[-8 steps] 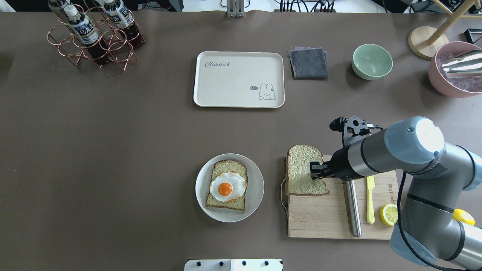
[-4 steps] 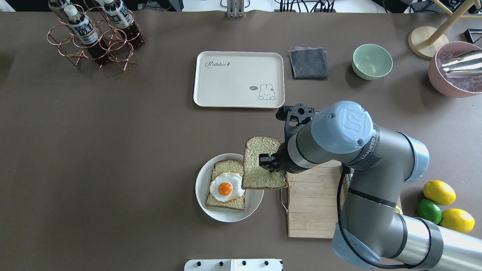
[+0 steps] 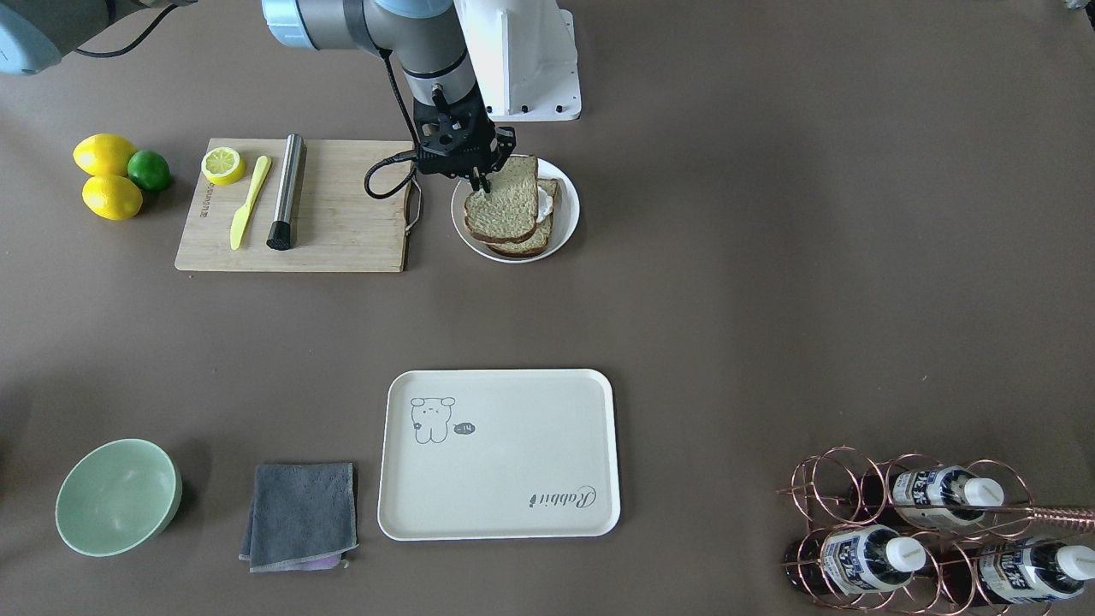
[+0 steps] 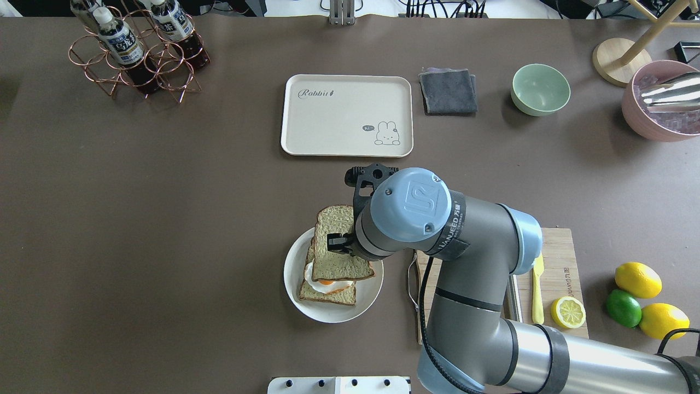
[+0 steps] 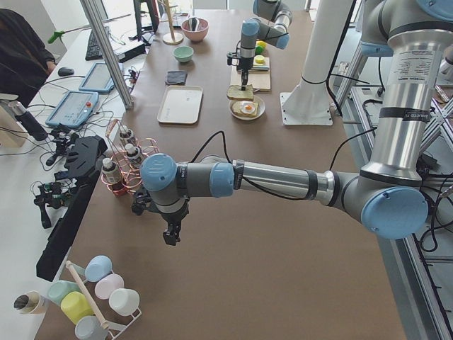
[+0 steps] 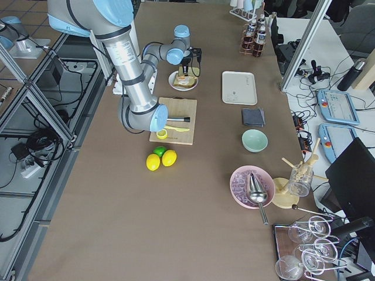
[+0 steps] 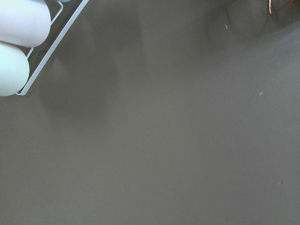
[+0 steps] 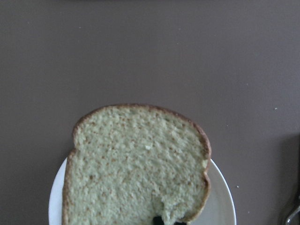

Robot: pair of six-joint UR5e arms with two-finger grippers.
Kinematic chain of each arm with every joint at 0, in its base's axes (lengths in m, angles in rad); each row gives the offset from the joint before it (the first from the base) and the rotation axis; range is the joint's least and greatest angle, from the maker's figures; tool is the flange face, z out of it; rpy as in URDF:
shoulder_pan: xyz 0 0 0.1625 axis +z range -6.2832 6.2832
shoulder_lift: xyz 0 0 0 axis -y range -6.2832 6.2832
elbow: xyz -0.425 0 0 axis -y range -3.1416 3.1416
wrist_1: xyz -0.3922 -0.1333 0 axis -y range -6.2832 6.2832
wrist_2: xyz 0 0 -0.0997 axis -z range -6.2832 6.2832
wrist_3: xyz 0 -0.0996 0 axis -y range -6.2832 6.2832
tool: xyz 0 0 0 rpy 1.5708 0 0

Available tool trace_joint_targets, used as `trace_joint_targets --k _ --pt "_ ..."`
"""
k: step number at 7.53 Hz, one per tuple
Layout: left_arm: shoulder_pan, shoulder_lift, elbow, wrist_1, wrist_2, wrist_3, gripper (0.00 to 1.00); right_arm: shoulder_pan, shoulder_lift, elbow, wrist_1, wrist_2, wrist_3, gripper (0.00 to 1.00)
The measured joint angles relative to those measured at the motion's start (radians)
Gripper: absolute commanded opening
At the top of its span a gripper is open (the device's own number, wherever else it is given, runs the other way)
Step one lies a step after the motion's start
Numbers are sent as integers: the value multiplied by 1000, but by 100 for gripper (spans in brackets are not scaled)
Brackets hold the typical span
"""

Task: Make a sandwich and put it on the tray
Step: 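Lift the bread slice with the right gripper and carry it over the egg toast, then lower the bread slice onto the egg toast and open the right gripper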

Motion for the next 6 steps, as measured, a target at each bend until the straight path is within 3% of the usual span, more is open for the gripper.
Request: trace_joint_targets --k 2,6 --pt "0 -1 1 -1 0 0 98 -8 50 -79 0 -9 -6 0" --pt "0 -1 -4 -1 -4 0 98 -27 52 -105 -1 -7 -9 0"
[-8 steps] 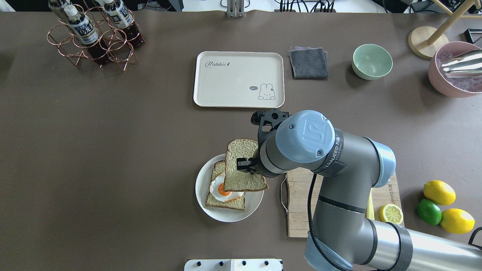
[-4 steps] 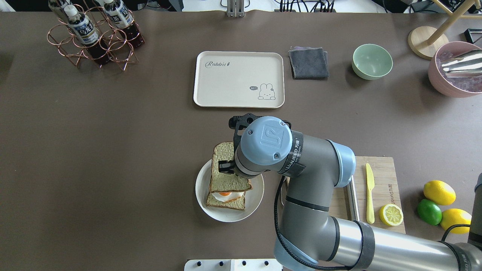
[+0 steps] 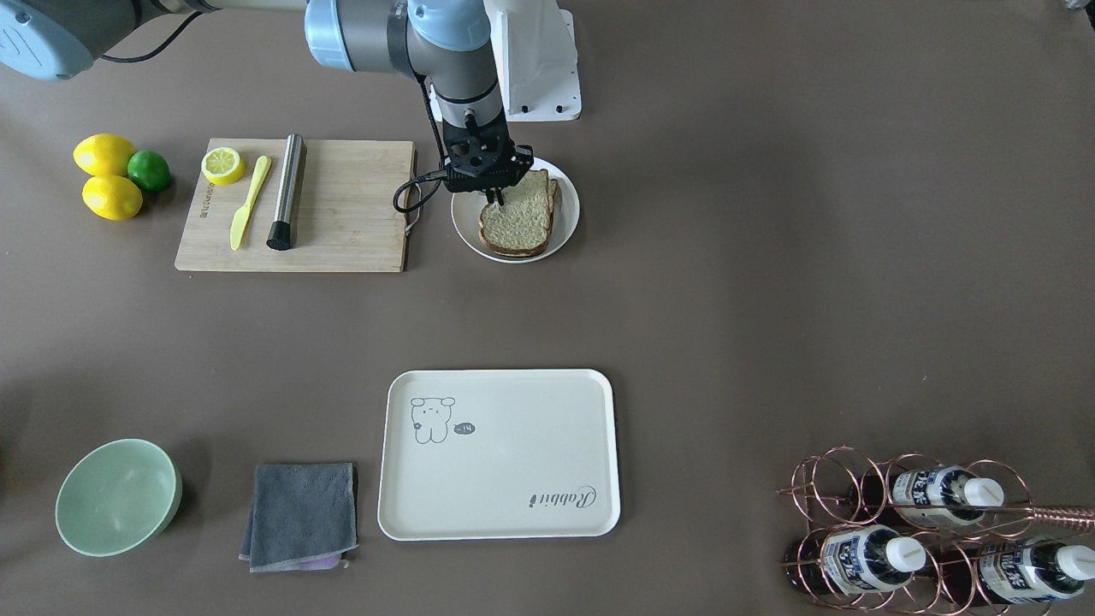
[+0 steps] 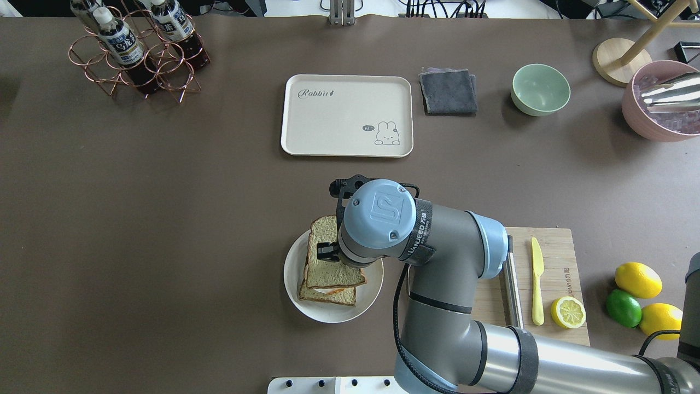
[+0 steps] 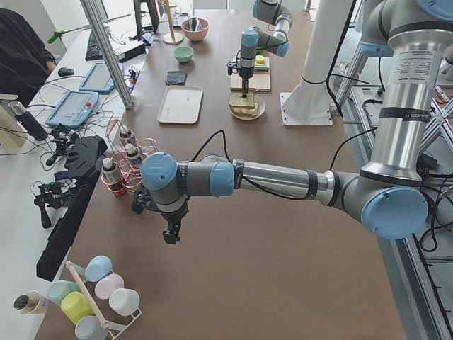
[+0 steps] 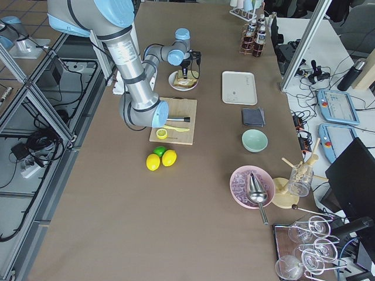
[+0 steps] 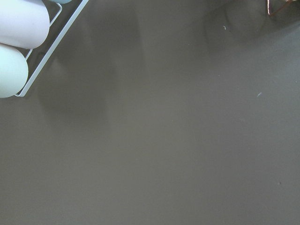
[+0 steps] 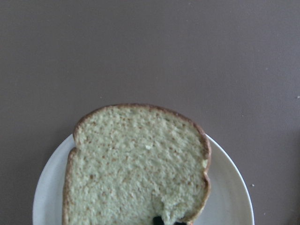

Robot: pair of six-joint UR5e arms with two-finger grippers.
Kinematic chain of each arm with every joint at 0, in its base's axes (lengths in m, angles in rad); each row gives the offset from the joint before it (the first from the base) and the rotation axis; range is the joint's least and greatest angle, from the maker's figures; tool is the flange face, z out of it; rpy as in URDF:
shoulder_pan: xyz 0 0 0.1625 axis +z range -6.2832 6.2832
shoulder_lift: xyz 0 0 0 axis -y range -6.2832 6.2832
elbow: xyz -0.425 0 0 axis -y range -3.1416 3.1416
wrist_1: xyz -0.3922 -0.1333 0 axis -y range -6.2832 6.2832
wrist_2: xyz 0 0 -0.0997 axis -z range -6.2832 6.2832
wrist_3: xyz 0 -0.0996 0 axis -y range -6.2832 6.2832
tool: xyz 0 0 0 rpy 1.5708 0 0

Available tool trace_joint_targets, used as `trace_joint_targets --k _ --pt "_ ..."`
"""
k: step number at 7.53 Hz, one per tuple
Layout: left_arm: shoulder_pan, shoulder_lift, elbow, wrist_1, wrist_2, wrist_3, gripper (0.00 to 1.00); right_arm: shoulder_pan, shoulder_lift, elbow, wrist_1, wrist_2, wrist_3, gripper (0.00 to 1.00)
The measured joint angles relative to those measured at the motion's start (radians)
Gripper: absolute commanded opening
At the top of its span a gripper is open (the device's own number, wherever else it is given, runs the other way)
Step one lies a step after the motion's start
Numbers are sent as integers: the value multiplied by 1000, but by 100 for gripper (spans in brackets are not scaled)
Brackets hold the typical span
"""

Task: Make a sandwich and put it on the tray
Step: 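Lower the bread slice onto the egg toast and open the right gripper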

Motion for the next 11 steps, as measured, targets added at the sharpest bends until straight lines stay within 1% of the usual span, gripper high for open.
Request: trace_joint_targets --k 6,9,10,11 --pt "9 -9 5 0 -1 0 98 -32 -13 -2 6 2 9 0" --pt "9 -9 6 0 0 0 99 -36 1 -25 14 0 16 0" --pt "9 -9 6 0 1 0 98 -37 0 -28 15 0 16 32" --pt "9 -9 6 0 1 0 98 -37 0 -29 15 0 15 99"
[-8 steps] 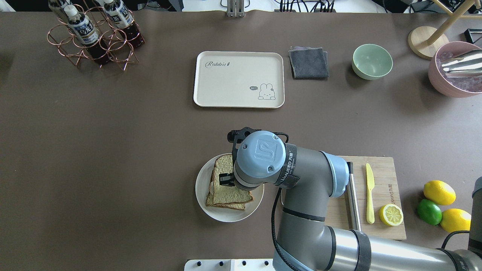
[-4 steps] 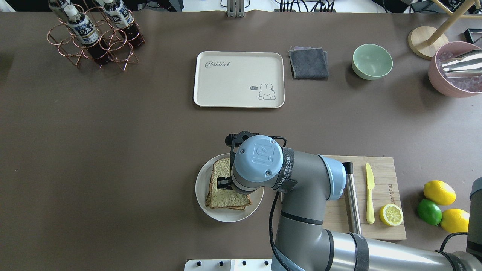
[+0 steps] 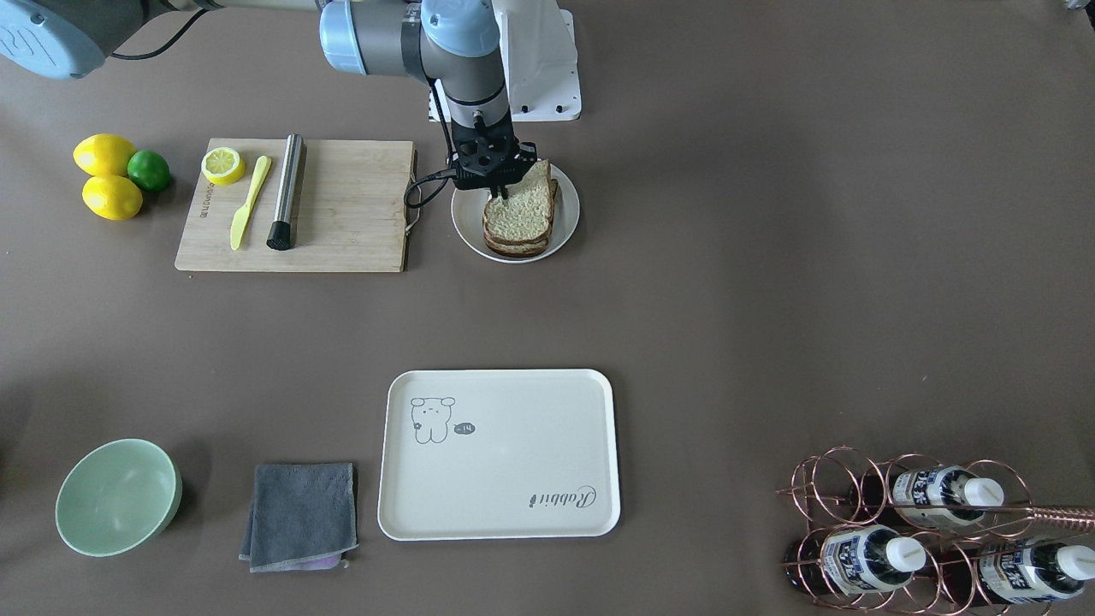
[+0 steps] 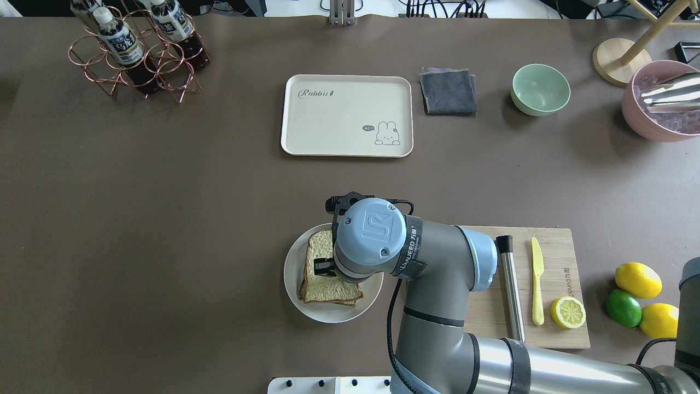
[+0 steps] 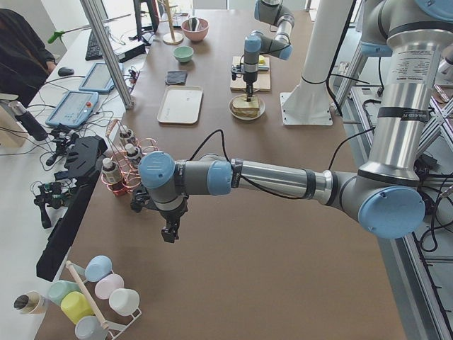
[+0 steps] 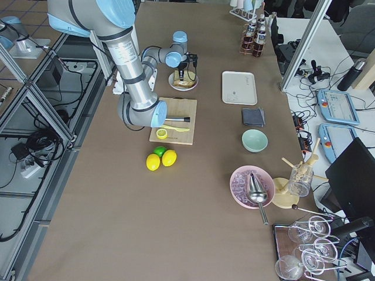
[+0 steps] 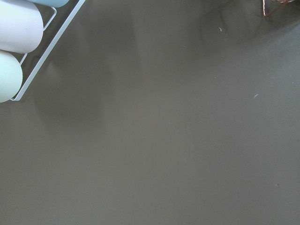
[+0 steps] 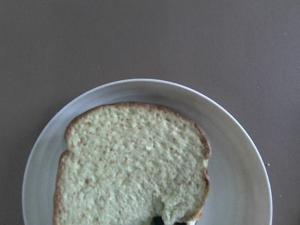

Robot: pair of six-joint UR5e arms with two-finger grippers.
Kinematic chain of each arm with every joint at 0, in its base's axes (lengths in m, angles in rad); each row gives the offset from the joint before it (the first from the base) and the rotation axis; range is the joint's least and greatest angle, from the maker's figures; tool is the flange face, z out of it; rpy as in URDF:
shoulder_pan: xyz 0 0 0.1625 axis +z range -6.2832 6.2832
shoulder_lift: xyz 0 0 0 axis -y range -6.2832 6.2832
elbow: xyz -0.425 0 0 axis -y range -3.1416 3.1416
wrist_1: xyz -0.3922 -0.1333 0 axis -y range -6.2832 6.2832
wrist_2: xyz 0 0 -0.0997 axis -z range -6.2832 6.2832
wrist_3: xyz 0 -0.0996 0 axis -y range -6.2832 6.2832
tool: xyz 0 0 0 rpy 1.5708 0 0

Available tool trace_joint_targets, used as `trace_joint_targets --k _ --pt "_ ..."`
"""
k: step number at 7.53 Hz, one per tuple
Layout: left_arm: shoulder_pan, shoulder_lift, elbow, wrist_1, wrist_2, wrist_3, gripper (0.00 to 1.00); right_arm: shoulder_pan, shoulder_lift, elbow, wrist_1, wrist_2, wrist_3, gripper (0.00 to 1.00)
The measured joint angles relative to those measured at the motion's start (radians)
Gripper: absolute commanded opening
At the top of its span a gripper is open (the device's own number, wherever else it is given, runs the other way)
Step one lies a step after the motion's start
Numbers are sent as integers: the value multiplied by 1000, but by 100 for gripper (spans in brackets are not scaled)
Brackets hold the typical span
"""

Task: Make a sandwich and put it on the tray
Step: 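Lower the bread slice onto the egg toast and open the right gripper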

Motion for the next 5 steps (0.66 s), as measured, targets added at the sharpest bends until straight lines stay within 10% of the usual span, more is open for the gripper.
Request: trace_joint_targets --k 5 --pt "0 -1 -1 2 0 -1 98 11 -1 19 1 1 1 100"
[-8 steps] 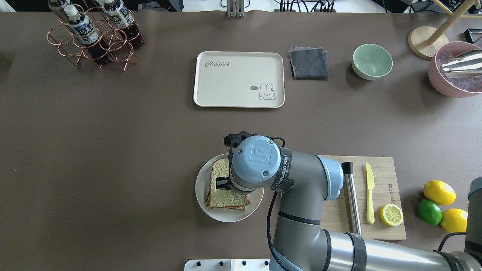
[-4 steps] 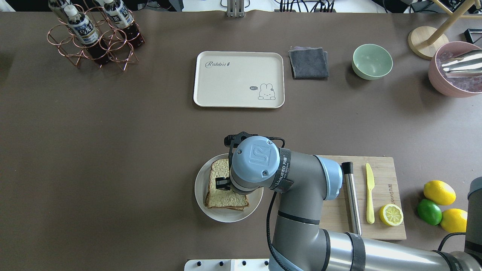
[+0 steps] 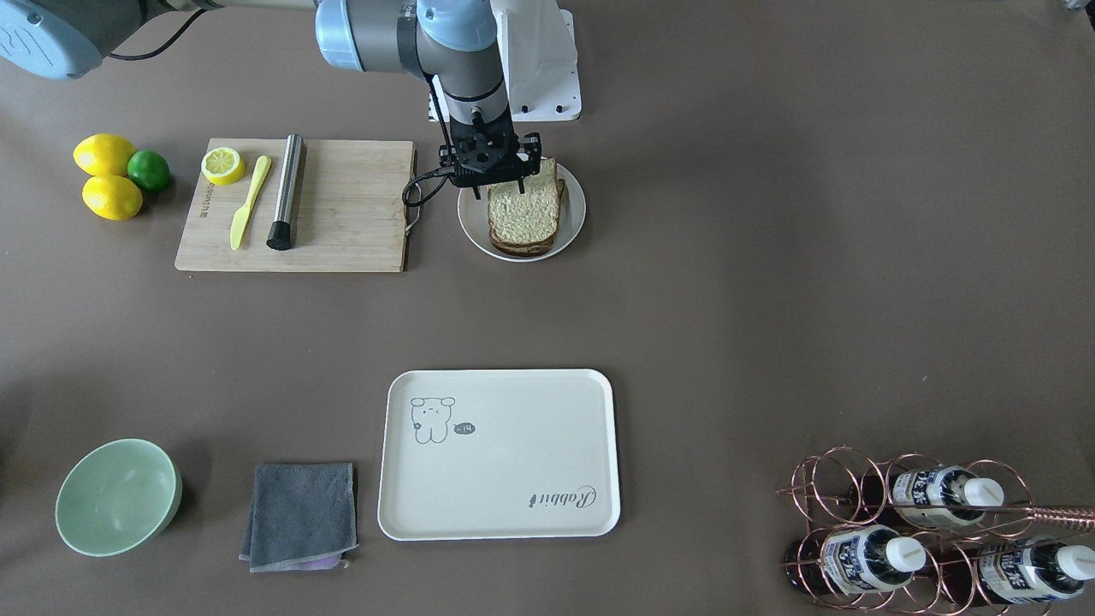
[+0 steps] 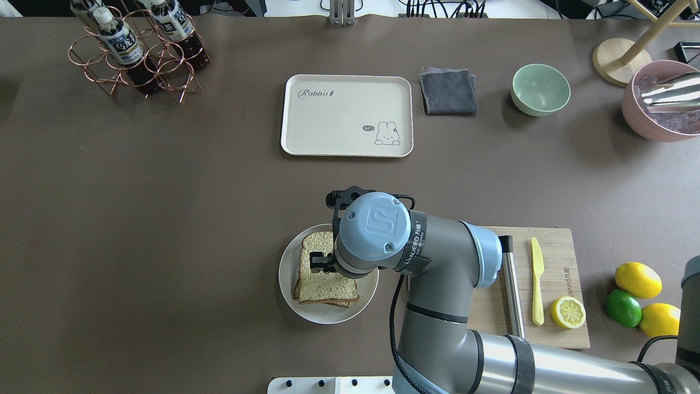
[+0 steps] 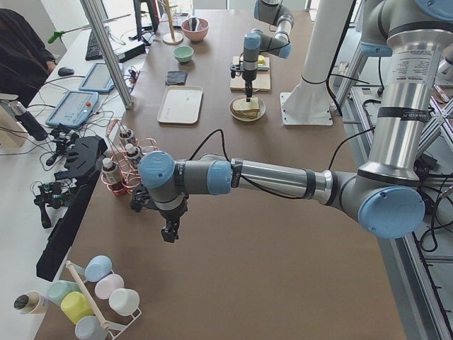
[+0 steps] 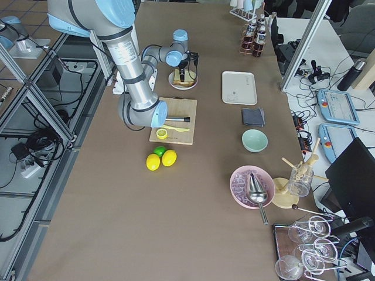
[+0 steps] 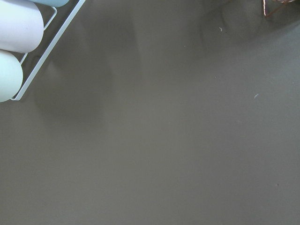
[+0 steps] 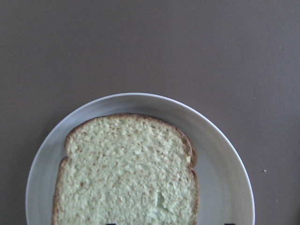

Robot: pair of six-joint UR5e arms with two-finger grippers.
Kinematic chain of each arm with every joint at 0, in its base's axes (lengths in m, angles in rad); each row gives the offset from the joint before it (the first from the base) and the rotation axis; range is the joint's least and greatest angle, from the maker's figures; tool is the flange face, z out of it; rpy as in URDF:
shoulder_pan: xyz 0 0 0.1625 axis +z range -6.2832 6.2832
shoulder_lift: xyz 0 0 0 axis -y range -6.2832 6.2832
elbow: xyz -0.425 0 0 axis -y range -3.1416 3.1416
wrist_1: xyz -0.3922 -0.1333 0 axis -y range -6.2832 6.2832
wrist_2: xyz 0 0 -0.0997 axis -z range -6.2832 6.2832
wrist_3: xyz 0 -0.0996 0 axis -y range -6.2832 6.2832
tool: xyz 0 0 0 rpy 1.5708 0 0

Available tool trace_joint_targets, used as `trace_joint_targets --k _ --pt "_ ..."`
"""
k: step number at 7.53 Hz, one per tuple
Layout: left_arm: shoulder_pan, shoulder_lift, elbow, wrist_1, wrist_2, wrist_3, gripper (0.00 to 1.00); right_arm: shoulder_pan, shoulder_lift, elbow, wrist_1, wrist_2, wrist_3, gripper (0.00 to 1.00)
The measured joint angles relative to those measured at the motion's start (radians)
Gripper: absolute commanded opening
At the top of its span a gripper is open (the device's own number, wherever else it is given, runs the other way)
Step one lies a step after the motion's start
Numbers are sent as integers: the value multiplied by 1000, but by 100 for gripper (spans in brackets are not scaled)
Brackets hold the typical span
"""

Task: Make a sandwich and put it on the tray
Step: 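Lower the bread slice onto the egg toast and open the right gripper, then raise the right gripper away from the plate while the left arm moves in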

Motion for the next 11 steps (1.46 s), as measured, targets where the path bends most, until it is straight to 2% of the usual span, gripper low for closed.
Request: trace_joint_targets --k 4,6,9,11 --pt "2 -41 -12 7 -3 -4 98 87 -12 39 -14 75 -4 100" --pt "36 -93 -61 6 -6 -94 98 155 -19 74 -75 112 -9 100" --pt "236 -169 -201 -2 -3 -296 98 242 -42 103 -131 129 -34 100" --pt "432 -259 -235 -4 6 -513 98 340 -60 106 -150 200 -81 100"
